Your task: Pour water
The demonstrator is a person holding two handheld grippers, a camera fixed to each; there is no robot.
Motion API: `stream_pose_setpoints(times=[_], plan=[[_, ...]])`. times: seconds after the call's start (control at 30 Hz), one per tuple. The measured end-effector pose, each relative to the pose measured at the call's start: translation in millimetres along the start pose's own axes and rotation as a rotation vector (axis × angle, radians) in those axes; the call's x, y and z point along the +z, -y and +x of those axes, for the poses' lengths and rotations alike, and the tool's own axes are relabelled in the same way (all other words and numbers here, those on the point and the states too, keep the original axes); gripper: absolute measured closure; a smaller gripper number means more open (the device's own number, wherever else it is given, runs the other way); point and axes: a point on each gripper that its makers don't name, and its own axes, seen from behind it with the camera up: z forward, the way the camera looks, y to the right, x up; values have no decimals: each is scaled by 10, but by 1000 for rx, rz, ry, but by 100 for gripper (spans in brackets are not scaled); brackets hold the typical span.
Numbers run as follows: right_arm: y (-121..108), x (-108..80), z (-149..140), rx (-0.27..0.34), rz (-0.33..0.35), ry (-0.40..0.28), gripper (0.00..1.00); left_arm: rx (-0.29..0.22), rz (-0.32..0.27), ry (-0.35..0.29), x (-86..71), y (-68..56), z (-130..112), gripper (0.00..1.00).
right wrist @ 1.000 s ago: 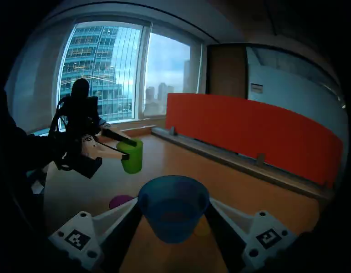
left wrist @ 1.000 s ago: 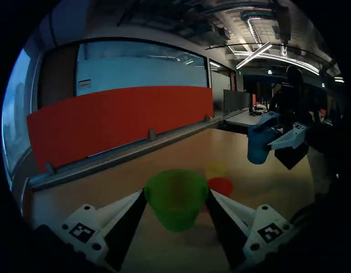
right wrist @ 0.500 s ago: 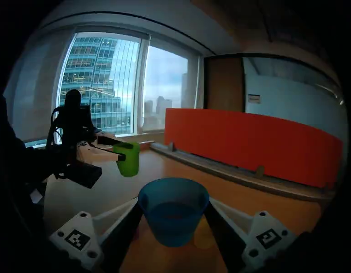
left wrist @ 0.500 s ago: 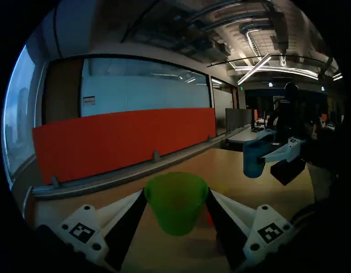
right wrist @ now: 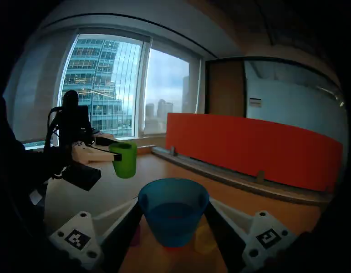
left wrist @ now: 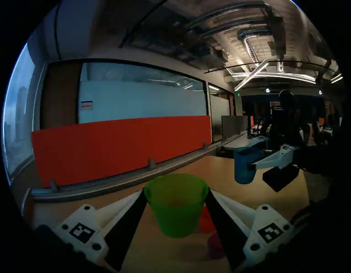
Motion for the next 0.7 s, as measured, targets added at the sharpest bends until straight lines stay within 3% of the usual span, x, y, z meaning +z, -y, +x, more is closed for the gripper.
stream_pose_setpoints(times=[0.7], plan=[[-32, -5, 351, -42, 5, -32, 9, 9, -64, 20, -87, -329, -64, 11]])
